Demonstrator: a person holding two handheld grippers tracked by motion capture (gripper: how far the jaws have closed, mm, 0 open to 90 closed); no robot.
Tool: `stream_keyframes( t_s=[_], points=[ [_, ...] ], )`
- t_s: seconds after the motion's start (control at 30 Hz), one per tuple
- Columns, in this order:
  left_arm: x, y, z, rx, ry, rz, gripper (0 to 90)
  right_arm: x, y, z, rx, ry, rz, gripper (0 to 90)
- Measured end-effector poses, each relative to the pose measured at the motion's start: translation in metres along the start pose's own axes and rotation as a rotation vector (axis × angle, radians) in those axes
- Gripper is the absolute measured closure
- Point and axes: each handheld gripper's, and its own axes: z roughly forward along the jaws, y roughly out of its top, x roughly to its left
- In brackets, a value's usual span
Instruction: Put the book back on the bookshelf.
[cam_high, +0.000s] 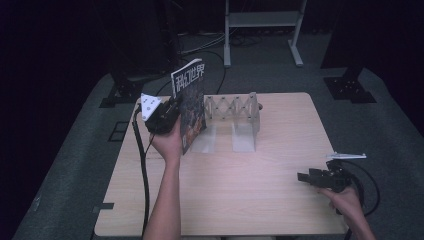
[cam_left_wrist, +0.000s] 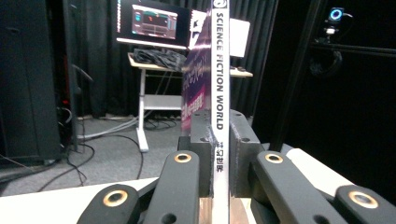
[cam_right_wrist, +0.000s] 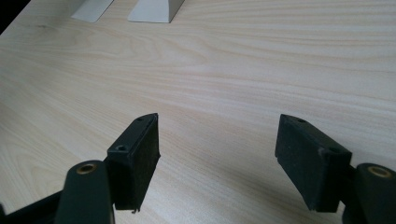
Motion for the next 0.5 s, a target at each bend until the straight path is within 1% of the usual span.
stream_keyframes(
  t_s=[0.07, 0.2, 0.23, 0.33, 0.37, 0.5],
  points=[
    [-0.001, -0.003, 0.002, -0.003, 0.005, -0.002, 82.7, -0.001, 0.000, -0.001, -0.005, 0.000, -0.001, 29.8],
    [-0.002, -0.009, 0.005, 0.006, 0.010, 0.008, 82.6, -0.001, -0.001, -0.002, -0.008, 0.002, 0.005, 29.9],
    [-0.002, -0.013, 0.006, 0.008, 0.016, 0.019, 82.6, -0.002, -0.001, -0.001, -0.007, 0.004, 0.005, 29.8],
    [-0.003, -0.017, 0.007, 0.011, 0.017, 0.012, 82.6, -0.002, -0.002, -0.001, -0.004, 0.006, 0.003, 29.9],
    [-0.003, -0.020, 0.008, 0.008, 0.025, 0.024, 82.7, -0.002, -0.002, -0.001, -0.002, 0.006, 0.003, 29.9],
    [-0.005, -0.027, 0.008, -0.001, 0.031, 0.034, 82.6, -0.002, -0.001, -0.001, -0.004, 0.007, 0.002, 29.9]
  ],
)
